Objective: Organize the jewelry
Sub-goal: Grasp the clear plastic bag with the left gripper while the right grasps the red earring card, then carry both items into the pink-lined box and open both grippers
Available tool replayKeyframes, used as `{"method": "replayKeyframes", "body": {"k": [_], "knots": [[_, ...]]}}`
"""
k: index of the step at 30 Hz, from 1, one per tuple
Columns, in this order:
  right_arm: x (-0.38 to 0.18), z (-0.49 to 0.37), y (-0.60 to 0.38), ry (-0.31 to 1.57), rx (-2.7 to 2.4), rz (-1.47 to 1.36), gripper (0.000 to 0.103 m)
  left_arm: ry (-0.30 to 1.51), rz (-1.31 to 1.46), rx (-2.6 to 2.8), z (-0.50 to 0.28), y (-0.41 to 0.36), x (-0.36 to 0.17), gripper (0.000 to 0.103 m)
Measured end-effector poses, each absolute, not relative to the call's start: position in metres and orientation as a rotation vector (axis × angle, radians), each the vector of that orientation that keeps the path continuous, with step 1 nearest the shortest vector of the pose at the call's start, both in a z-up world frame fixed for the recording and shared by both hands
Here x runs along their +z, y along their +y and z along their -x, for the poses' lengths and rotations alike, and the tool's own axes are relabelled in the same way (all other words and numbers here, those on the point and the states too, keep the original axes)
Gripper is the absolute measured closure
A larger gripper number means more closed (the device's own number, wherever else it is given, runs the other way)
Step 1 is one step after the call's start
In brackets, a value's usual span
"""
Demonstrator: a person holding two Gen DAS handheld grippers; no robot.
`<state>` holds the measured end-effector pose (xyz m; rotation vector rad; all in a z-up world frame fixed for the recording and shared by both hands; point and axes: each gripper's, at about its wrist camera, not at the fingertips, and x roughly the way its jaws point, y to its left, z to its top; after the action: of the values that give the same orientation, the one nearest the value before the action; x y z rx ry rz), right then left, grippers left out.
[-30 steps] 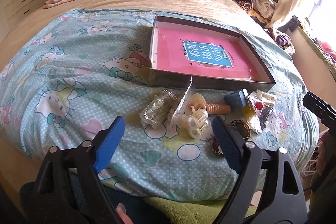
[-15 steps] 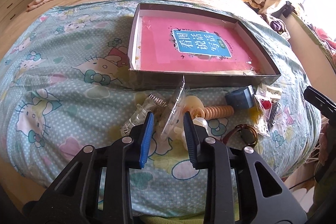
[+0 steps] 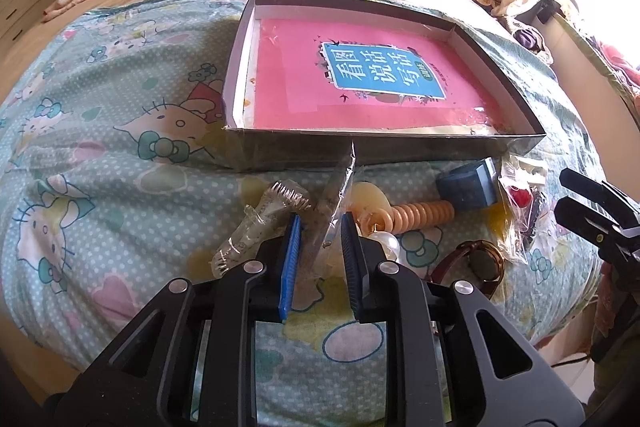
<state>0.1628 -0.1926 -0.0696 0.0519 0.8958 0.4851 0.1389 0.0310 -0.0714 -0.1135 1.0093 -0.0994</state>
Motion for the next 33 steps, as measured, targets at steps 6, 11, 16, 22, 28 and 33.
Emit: {"method": "replayKeyframes", "body": {"k": [6,11,16,22,28,33], "knots": [[-0.083,-0.177,-0.171,0.934,0.539,-0.035,0.005,1.010,0.111,-0.101,-0.142,0.030,-0.075,0.090],[-0.092,-0.188,-0.163,0.952,0.544,-0.017,0.012,1.006,0.103,-0.102,-0.143,0.028,-0.078,0.090],[-0.095,-0.188,-0.149,0.927,0.586,0.047,0.029,0.996,0.107,-0.109,-0.143,0.027,-0.078,0.094],[-0.100,-0.184,-0.144,0.921,0.626,0.066,0.041,0.972,0.122,-0.122,-0.141,0.029,-0.072,0.095],[-0.094,-0.182,-0.157,0.903,0.624,0.033,0.046,0.938,0.141,-0.131,-0.136,0.033,-0.058,0.096],[-0.081,-0.176,-0.171,0.882,0.623,-0.019,0.047,0.907,0.153,-0.138,-0.135,0.035,-0.044,0.097]]}}
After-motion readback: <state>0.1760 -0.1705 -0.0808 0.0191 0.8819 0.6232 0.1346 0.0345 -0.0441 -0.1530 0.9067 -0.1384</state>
